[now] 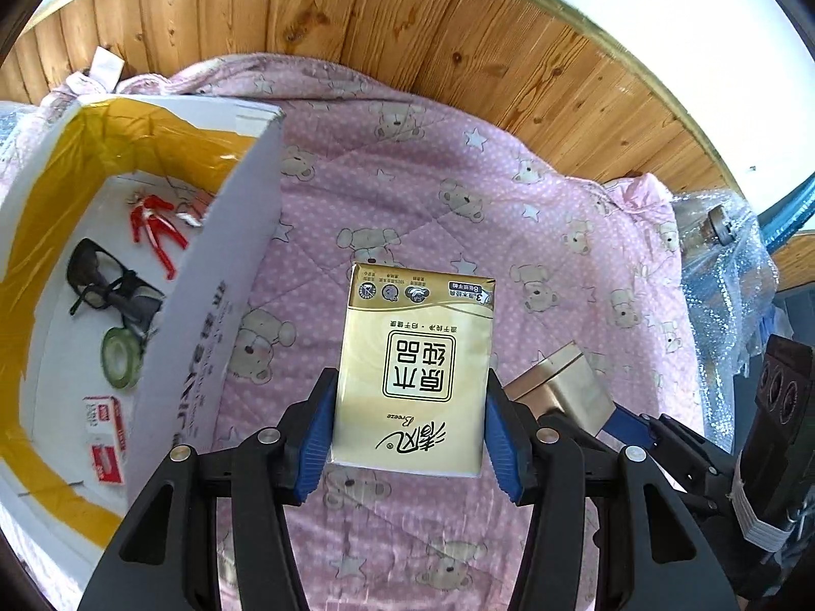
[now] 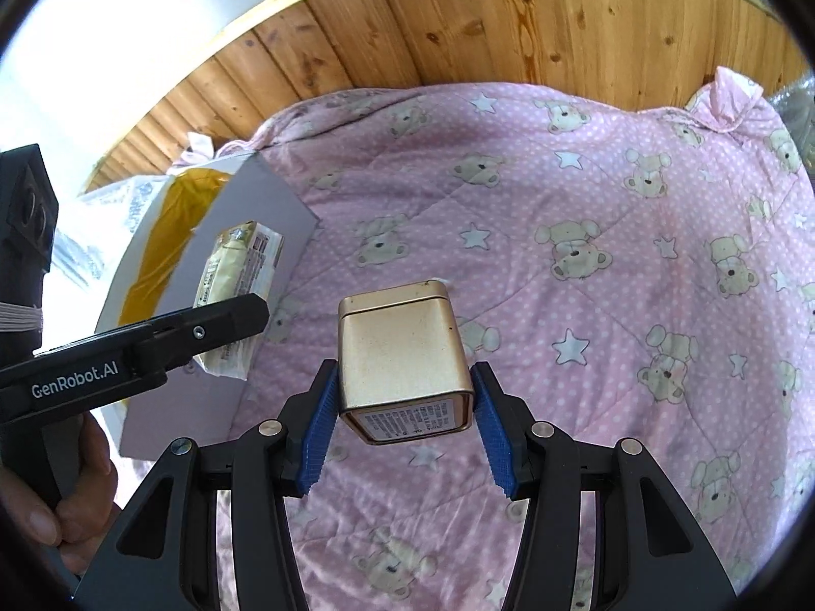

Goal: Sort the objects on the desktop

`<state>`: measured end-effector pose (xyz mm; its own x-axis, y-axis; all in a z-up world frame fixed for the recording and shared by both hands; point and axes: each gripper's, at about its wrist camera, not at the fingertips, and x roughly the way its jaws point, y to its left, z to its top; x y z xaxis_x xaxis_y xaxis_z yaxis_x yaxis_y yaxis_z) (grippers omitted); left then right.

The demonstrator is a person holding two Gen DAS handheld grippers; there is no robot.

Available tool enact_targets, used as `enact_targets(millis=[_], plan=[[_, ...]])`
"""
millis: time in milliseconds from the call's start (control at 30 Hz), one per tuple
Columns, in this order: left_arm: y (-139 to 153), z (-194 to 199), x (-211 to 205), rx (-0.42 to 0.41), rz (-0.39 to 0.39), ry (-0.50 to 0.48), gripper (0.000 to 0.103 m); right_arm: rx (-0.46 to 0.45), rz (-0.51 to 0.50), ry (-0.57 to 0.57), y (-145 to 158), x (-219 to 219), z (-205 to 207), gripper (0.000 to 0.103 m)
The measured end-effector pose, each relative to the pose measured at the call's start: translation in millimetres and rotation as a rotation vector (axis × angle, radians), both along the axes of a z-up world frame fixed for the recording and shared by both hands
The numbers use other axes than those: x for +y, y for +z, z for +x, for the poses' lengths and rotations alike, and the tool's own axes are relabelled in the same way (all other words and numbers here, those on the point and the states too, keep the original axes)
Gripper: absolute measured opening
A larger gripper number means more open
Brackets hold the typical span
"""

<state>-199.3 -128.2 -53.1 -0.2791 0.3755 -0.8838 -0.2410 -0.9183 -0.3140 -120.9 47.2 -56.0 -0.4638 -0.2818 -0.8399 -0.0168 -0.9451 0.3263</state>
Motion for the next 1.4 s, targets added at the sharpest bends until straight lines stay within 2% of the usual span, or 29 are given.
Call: enact_targets(millis=[867,1400], plan=[[72.9,80.1,-76.0,0.122,0.068,0.111,0.054,0.110,0.047,0.150,68.7,-69.0,69.9,0.054],[90.2,112.4,-144.8,0.156,0.121,0.242,0.054,0.180,0.082,0.273,108.4,-127.5,82.8,0.052]])
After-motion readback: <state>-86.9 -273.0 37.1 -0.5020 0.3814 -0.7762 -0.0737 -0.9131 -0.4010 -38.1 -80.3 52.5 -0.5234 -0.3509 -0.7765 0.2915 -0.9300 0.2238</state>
